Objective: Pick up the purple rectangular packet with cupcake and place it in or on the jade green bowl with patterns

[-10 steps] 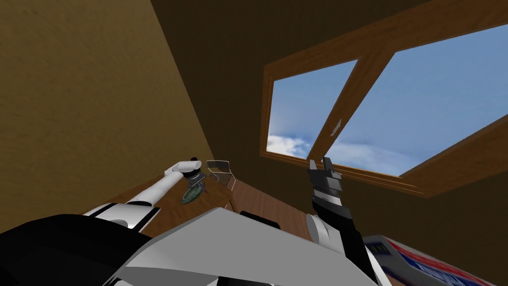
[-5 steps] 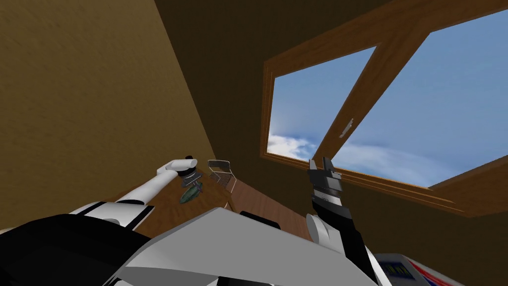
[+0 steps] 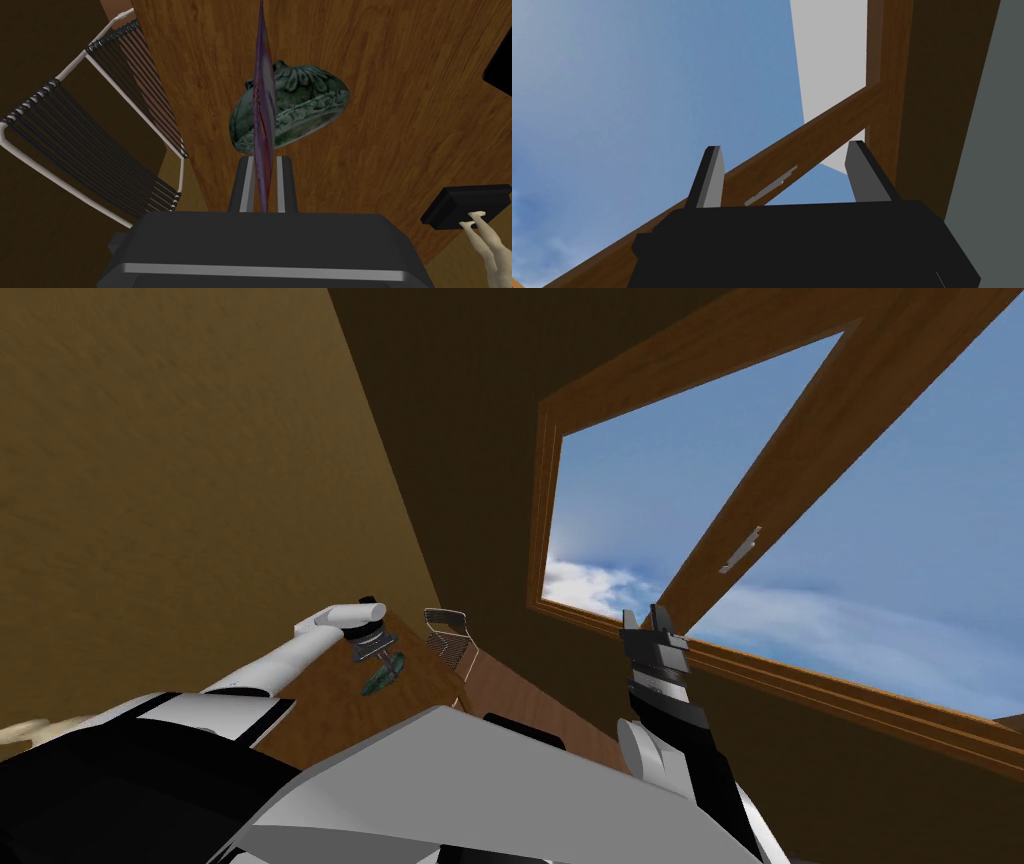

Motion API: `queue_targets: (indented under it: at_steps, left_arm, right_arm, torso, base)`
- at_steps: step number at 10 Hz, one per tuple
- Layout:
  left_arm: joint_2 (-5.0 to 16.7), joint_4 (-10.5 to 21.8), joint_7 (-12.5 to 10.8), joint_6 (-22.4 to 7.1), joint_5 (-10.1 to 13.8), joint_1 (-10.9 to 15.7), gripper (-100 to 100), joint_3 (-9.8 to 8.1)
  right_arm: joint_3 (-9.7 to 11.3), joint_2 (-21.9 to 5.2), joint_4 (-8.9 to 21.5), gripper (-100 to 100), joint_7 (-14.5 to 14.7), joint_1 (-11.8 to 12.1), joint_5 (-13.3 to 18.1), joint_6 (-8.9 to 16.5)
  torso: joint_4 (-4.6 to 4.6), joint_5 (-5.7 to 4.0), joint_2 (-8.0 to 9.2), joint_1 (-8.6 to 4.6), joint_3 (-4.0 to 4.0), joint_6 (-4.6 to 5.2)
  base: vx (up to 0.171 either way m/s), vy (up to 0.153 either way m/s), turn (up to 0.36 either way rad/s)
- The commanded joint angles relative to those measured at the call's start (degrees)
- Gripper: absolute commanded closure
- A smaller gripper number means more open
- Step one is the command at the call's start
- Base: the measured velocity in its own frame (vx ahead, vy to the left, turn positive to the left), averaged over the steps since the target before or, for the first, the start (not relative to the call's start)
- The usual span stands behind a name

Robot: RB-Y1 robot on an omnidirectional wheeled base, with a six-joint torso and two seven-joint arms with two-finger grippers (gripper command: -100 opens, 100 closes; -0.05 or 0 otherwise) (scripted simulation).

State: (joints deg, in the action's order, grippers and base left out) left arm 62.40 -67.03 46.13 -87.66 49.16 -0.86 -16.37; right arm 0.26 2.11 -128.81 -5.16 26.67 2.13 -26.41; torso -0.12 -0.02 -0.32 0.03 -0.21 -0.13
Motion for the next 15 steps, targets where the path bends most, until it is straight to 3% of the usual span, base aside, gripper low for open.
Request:
queue_targets:
  at_steps: [1,15]
  left_arm:
    - [1.3,0.9,2.5,-0.2,1.0,-0.2,100,-0.67]
    - [9.6,6.4,18.6,-3.6,12.4,-4.2,100,-9.0]
  right_arm:
    - [0.0,0.0,0.0,0,0.0,0.0,0.0,0.0]
    - [0.0,0.0,0.0,0,0.0,0.0,0.0,0.0]
  torso:
    - [0.0,0.0,0.0,0.0,0.0,0.0]
    - [0.02,0.07,-0.04,0.22,-0.01,0.06]
  base:
    - [0.089,-0.038,0.117]
    - [0.099,-0.002,0.106]
